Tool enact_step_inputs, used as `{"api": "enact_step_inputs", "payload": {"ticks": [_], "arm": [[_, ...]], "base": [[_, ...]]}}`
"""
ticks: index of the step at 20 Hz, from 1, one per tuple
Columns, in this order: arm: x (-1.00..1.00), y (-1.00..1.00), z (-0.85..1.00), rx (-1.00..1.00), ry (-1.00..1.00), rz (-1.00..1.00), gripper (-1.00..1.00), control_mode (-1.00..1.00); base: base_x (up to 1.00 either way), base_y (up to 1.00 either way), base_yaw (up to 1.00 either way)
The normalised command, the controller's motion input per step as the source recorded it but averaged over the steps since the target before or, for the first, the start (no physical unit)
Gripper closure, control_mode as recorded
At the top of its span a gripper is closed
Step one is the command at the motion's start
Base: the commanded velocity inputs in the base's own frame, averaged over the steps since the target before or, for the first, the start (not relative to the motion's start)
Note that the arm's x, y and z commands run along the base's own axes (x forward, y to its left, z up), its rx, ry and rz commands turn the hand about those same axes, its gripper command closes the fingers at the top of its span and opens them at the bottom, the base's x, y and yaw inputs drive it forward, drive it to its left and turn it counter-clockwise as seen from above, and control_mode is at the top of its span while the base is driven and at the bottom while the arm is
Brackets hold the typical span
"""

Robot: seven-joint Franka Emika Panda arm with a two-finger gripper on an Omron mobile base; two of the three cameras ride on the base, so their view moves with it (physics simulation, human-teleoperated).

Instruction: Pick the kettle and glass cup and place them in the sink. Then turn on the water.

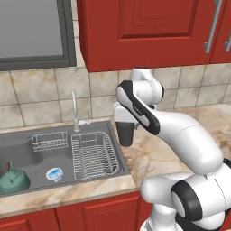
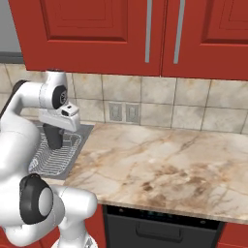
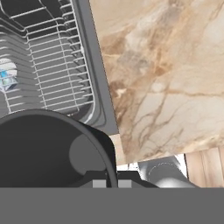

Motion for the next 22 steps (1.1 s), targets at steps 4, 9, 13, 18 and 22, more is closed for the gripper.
{"api": "enact_step_inputs", "payload": {"ticks": [4, 9, 13, 18, 22], "arm": [[0.0, 0.23, -0.06, 0.0, 0.0, 0.0, 1.0, -1.0], [0.0, 0.19, -0.05, 0.0, 0.0, 0.0, 1.0, -1.0], [0.03, 0.22, -0.04, 0.0, 0.0, 0.0, 1.0, -1.0], [0.11, 0.25, -0.01, 0.0, 0.0, 0.0, 1.0, -1.0], [0.09, 0.28, 0.0, 0.0, 0.0, 0.0, 1.0, -1.0]], "base": [[0.0, 0.0, 0.0], [0.0, 0.0, 0.0], [0.0, 0.0, 0.0], [0.0, 0.0, 0.0], [0.0, 0.0, 0.0]]}}
